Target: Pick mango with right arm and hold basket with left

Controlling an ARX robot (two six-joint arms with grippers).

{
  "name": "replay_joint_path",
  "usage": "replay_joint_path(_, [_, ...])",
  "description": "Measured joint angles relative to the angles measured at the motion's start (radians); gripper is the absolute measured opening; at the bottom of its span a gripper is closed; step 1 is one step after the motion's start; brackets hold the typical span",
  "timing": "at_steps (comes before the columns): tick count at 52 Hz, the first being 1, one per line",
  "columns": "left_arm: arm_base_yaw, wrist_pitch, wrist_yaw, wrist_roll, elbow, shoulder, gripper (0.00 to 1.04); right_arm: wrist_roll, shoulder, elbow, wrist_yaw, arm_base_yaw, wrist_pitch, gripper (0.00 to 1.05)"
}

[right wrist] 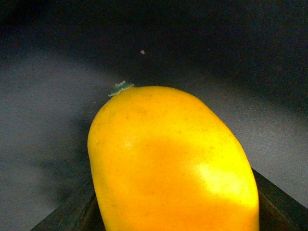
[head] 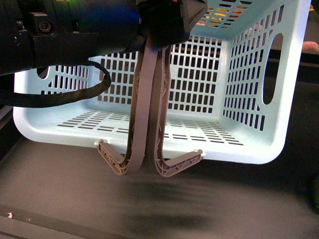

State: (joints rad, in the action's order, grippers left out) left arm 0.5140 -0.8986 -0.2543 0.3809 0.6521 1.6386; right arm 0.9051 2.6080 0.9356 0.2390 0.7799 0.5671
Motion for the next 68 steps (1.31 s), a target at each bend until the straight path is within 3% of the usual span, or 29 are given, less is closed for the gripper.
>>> replay_joint_path(28, [0.000, 0.000, 0.000, 0.000, 0.000, 0.000, 0.09, -0.143, -0.433, -0.226, 0.195, -0.091, -0.008, 0.62])
replay_joint_path(42, [0.000, 0.000, 0.000, 0.000, 0.000, 0.000, 0.09, -0.330, -0.759, -0.344, 0.305, -0.199, -0.056, 0.62])
replay_joint_path(58, [0.000, 0.000, 0.000, 0.000, 0.000, 0.000, 0.09, -0.628, -1.186, -0.434, 0.330, -0.438, -0.126, 0.62])
replay_joint_path(63, [0.000, 0.000, 0.000, 0.000, 0.000, 0.000, 0.09, -0.715, -1.287, -0.437, 0.298, -0.539, -0.135, 0.62])
replay_joint_path(68, [0.000, 0.000, 0.000, 0.000, 0.000, 0.000, 0.09, -0.830, -1.364, -0.431, 0.216, -0.694, -0.132, 0.62])
